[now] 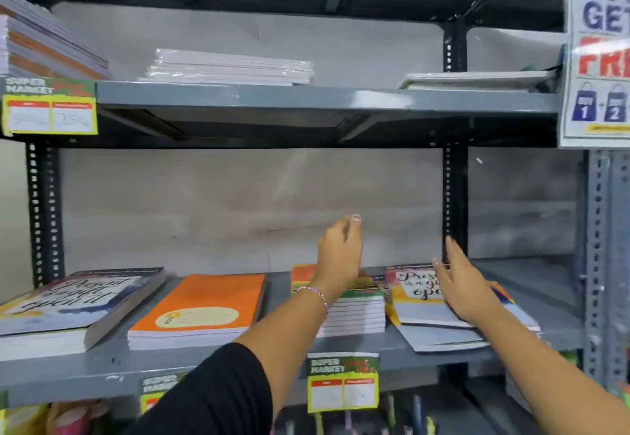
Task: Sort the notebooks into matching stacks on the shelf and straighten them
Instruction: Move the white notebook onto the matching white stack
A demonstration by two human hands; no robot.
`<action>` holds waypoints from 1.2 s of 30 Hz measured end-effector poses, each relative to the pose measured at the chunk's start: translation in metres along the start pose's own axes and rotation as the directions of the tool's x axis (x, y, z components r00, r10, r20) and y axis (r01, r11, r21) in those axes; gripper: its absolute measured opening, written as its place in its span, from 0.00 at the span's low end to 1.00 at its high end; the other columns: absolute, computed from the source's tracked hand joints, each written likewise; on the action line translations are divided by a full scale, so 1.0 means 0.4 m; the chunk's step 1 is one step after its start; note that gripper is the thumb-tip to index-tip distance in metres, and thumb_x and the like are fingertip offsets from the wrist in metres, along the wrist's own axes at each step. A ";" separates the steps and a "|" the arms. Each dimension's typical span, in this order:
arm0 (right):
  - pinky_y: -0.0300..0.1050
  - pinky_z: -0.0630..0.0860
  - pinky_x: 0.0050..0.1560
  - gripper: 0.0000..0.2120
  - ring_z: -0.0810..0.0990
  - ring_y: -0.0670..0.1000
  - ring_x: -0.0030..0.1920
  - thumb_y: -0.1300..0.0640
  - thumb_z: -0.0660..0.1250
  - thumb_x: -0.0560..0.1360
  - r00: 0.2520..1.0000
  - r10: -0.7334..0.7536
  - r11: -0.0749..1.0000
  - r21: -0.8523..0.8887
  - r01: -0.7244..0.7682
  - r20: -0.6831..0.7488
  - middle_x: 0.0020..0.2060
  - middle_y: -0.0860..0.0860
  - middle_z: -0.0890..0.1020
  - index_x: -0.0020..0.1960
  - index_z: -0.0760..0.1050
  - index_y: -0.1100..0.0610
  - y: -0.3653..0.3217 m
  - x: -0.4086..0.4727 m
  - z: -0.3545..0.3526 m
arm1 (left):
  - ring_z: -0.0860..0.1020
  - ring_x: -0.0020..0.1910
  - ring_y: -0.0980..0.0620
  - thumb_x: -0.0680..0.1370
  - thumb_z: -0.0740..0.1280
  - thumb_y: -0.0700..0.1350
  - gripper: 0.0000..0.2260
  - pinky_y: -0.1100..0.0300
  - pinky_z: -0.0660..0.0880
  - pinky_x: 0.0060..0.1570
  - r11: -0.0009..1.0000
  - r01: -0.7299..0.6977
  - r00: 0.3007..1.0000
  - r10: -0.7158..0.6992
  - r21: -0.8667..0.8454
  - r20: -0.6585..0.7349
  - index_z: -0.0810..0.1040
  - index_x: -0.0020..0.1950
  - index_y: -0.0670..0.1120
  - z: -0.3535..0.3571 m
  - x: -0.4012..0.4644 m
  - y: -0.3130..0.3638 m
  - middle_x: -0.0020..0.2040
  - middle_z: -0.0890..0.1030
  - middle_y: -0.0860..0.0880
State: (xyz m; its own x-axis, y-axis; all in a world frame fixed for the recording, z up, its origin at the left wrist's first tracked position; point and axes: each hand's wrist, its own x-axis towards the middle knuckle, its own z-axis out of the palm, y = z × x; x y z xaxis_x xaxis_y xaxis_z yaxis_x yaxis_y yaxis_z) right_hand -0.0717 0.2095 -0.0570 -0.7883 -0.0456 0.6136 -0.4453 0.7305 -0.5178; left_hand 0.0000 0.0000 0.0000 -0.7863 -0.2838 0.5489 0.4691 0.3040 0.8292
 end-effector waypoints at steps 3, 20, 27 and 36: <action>0.58 0.65 0.66 0.28 0.66 0.62 0.69 0.48 0.58 0.77 0.989 0.143 0.970 -0.207 -0.131 0.044 0.70 0.61 0.67 0.72 0.59 0.60 0.064 -0.001 -0.028 | 0.81 0.34 0.36 0.76 0.62 0.44 0.14 0.41 0.81 0.42 0.990 0.138 0.985 -0.138 0.010 0.099 0.77 0.33 0.42 0.106 0.012 -0.019 0.34 0.82 0.40; 0.55 0.63 0.54 0.42 0.70 0.60 0.59 0.25 0.53 0.64 0.952 0.302 0.817 -0.499 -0.289 -0.057 0.59 0.57 0.77 0.65 0.66 0.54 0.107 -0.026 -0.039 | 0.81 0.54 0.45 0.69 0.76 0.46 0.21 0.56 0.78 0.49 0.741 0.245 0.901 -0.412 0.625 0.135 0.75 0.58 0.42 0.312 0.008 -0.072 0.56 0.82 0.45; 0.54 0.73 0.48 0.34 0.79 0.59 0.47 0.39 0.77 0.59 0.871 0.486 0.830 0.274 -0.485 0.069 0.45 0.57 0.82 0.55 0.74 0.60 0.094 -0.014 -0.115 | 0.76 0.47 0.44 0.76 0.65 0.40 0.10 0.56 0.73 0.43 0.938 0.256 0.959 -0.277 0.235 0.060 0.67 0.53 0.43 0.243 -0.019 -0.036 0.47 0.77 0.45; 0.40 0.81 0.38 0.10 0.85 0.53 0.39 0.69 0.68 0.70 0.916 0.235 0.531 0.746 -0.402 0.326 0.42 0.59 0.86 0.51 0.81 0.64 -0.181 0.004 -0.157 | 0.73 0.36 0.48 0.74 0.71 0.43 0.09 0.65 0.71 0.31 0.939 0.326 0.945 -0.322 -0.108 0.058 0.72 0.47 0.45 -0.133 -0.021 -0.006 0.42 0.75 0.44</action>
State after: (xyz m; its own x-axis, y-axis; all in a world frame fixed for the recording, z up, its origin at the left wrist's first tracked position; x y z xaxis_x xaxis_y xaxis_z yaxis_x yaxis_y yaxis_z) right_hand -0.0140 0.1991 0.0188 -0.9650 -0.0922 0.2457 -0.2363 -0.1018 -0.9663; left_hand 0.0268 -0.0466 -0.0009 -0.9173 -0.3131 0.2459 0.2276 0.0944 0.9692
